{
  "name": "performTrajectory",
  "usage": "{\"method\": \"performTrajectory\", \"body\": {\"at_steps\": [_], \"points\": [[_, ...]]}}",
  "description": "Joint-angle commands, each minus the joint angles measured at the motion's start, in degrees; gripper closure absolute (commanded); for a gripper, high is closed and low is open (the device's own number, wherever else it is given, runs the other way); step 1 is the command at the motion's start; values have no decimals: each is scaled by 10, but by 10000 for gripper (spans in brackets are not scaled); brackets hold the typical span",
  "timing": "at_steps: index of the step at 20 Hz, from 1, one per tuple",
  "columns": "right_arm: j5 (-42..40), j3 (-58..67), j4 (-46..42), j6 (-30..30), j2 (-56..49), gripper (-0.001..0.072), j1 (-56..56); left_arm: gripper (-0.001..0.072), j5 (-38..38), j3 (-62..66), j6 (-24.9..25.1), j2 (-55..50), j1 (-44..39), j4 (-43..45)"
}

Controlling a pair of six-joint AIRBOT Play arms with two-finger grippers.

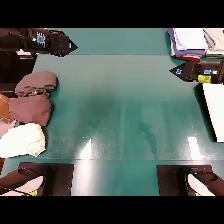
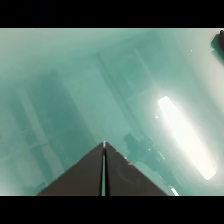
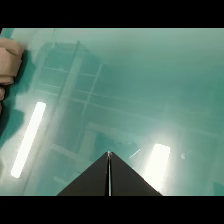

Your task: Fold the shirts.

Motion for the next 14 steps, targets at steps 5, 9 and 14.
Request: {"method": "performTrajectory", "body": {"at_steps": [5, 9, 14], "points": [[0, 0, 1, 0, 0, 691, 3, 681, 0, 0, 0, 0, 0, 0], [-1, 0, 1, 0, 0, 691, 3, 681, 0, 0, 0, 0, 0, 0], [-1, 0, 0, 0, 0, 691, 3, 681, 31, 0, 6, 0, 0, 7]]}}
